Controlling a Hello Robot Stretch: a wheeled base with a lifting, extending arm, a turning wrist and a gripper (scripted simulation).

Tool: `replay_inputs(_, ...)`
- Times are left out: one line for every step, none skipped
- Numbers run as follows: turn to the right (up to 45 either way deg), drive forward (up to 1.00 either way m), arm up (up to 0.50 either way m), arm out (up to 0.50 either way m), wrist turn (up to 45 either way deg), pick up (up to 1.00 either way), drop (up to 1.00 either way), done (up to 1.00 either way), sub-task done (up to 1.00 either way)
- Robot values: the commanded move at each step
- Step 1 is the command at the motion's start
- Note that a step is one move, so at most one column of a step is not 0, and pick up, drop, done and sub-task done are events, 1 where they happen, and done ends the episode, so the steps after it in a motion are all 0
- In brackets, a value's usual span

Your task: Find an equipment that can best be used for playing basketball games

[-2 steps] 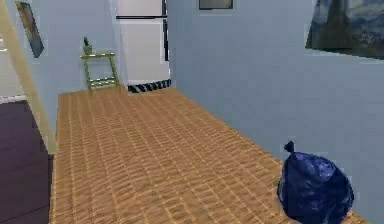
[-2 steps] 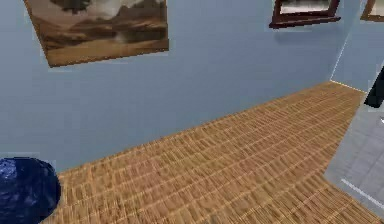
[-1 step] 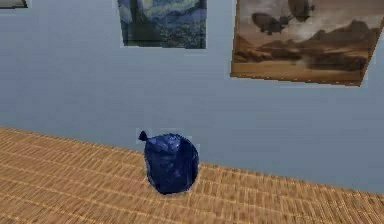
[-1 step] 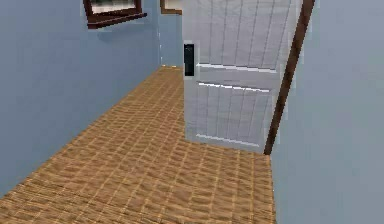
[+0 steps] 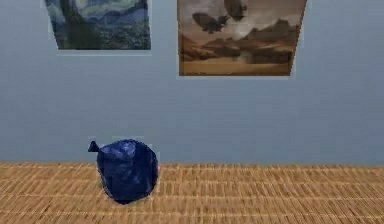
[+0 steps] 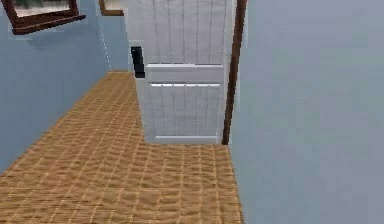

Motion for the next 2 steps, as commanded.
replay_inputs(0.0, 0.1, 0.0, 0.0, 0.0, 0.0, 0.0, 0.0, 0.0)
replay_inputs(45.0, 0.0, 0.0, 0.0, 0.0, 0.0, 0.0, 0.0, 0.0)
